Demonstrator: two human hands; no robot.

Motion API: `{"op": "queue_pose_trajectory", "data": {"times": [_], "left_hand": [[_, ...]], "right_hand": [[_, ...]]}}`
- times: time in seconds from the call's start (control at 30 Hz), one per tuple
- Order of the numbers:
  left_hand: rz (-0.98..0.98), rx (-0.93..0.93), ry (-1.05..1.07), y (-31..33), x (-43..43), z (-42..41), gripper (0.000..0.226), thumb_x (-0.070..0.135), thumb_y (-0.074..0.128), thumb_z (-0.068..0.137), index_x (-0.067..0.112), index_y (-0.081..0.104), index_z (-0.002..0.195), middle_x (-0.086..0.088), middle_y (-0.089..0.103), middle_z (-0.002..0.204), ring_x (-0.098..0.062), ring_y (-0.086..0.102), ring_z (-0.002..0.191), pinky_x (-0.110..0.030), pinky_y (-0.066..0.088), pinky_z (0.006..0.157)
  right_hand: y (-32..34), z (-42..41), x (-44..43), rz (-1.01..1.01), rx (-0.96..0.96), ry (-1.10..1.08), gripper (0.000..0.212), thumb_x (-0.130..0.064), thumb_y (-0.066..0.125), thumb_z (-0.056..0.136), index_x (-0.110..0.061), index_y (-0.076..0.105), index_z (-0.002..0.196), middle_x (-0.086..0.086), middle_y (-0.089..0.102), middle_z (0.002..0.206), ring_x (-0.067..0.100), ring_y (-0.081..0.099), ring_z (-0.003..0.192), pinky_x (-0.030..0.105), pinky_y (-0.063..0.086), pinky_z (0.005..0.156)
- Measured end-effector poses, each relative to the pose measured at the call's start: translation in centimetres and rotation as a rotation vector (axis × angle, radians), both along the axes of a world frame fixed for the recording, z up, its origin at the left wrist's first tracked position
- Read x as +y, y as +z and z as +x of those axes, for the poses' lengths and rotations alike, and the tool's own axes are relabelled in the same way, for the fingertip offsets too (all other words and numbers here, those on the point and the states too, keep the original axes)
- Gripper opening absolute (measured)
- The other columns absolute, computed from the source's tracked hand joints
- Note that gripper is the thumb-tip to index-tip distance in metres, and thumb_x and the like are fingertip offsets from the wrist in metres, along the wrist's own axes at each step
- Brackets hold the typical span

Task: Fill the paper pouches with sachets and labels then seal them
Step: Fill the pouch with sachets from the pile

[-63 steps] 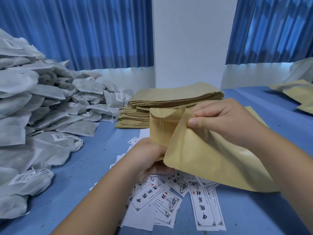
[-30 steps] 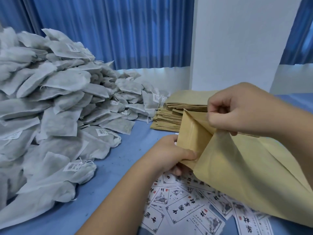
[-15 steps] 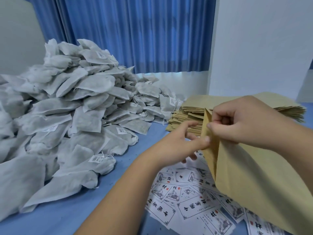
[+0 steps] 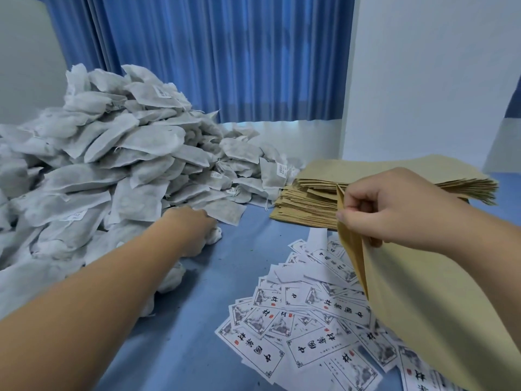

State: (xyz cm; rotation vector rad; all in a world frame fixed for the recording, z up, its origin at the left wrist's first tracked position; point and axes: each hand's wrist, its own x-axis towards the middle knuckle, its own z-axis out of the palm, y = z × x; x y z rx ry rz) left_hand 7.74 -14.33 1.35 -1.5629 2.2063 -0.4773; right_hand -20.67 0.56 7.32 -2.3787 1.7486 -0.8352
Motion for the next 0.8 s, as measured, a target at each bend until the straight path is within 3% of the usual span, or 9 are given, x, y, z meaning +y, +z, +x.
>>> {"op": "queue_pose_trajectory", "data": {"times": [0.13, 0.23, 0.3, 0.37, 0.43, 0.5, 0.57, 0.67, 0.8], "left_hand": [[-0.004, -0.006, -0.090, 0.1, -1.4, 0.1, 0.047, 0.030, 0.043, 0.084, 0.031, 0.048, 0.130, 0.003, 0.050, 0.126, -0.024, 0.048, 0.115, -0.033, 0.039, 0.075], [-0.087, -0.023, -0.168, 0.4, -2.2, 0.5, 0.044, 0.039, 0.043, 0.083, 0.033, 0.056, 0.125, 0.008, 0.054, 0.120, -0.020, 0.046, 0.114, -0.033, 0.038, 0.081], [-0.256, 0.000, -0.269, 0.5, -2.1, 0.4, 0.041, 0.048, 0.046, 0.082, 0.032, 0.059, 0.117, 0.010, 0.055, 0.114, -0.018, 0.044, 0.112, -0.034, 0.035, 0.086], [-0.409, 0.261, -0.398, 0.9, -1.3, -0.6, 0.049, 0.055, 0.041, 0.076, 0.024, 0.065, 0.106, 0.004, 0.057, 0.103, -0.021, 0.048, 0.102, -0.034, 0.033, 0.082], [-0.434, 0.817, -0.514, 1.9, 0.8, -2.7, 0.052, 0.052, 0.039, 0.067, 0.013, 0.065, 0.088, -0.002, 0.054, 0.085, -0.022, 0.050, 0.086, -0.031, 0.034, 0.072], [-0.397, 1.310, -0.544, 2.7, 3.3, -5.2, 0.038, 0.047, 0.047, 0.065, 0.016, 0.062, 0.082, 0.005, 0.050, 0.080, -0.012, 0.046, 0.080, -0.023, 0.034, 0.069], [-0.288, 1.632, -0.512, 3.0, 5.7, -7.8, 0.022, 0.040, 0.055, 0.066, 0.027, 0.060, 0.084, 0.009, 0.055, 0.086, -0.006, 0.050, 0.082, -0.018, 0.038, 0.074], [-0.108, 1.823, -0.552, 2.6, 8.6, -10.6, 0.015, 0.023, 0.059, 0.071, 0.037, 0.059, 0.077, 0.005, 0.056, 0.087, -0.002, 0.053, 0.080, -0.019, 0.040, 0.074], [0.031, 1.654, -0.768, 0.9, 10.6, -11.9, 0.018, 0.028, 0.060, 0.073, 0.028, 0.064, 0.090, -0.005, 0.057, 0.098, -0.004, 0.055, 0.091, -0.015, 0.041, 0.081]], "right_hand": [[0.0, 0.0, 0.0, 0.014, -0.007, -0.003, 0.024, -0.022, 0.063, 0.082, -0.014, 0.055, 0.061, -0.003, 0.062, 0.052, 0.008, 0.063, 0.049, 0.026, 0.048, 0.056], [0.0, 0.0, 0.0, 0.025, -0.006, -0.002, 0.024, -0.023, 0.062, 0.083, -0.014, 0.055, 0.061, -0.003, 0.062, 0.052, 0.008, 0.062, 0.050, 0.019, 0.045, 0.053], [0.1, 0.0, 0.0, 0.039, -0.004, -0.005, 0.024, -0.025, 0.062, 0.082, -0.014, 0.055, 0.062, -0.003, 0.063, 0.053, 0.008, 0.062, 0.051, 0.019, 0.045, 0.054], [0.3, 0.0, 0.1, 0.066, -0.011, -0.015, 0.023, -0.026, 0.062, 0.082, -0.015, 0.055, 0.064, -0.002, 0.064, 0.055, 0.009, 0.063, 0.052, 0.025, 0.048, 0.057], [0.4, 0.1, 0.2, 0.096, -0.015, -0.023, 0.020, -0.025, 0.062, 0.082, -0.015, 0.055, 0.066, -0.001, 0.066, 0.058, 0.010, 0.064, 0.053, 0.026, 0.048, 0.055], [0.5, 0.2, 0.3, 0.142, -0.020, -0.029, 0.016, -0.021, 0.062, 0.081, -0.016, 0.056, 0.067, 0.000, 0.068, 0.060, 0.012, 0.066, 0.055, 0.028, 0.051, 0.053], [0.6, 0.2, 0.3, 0.217, -0.021, -0.041, 0.014, -0.016, 0.062, 0.081, -0.015, 0.058, 0.067, 0.002, 0.069, 0.061, 0.016, 0.068, 0.055, 0.030, 0.055, 0.053], [0.8, 0.1, 0.4, 0.282, -0.026, -0.060, 0.012, -0.009, 0.058, 0.078, -0.014, 0.062, 0.068, 0.002, 0.069, 0.059, 0.014, 0.067, 0.051, 0.023, 0.053, 0.050], [1.1, 0.0, 0.5, 0.239, -0.106, -0.036, 0.011, -0.001, 0.058, 0.077, -0.012, 0.060, 0.081, 0.004, 0.067, 0.059, 0.018, 0.066, 0.049, 0.022, 0.048, 0.045]]}}
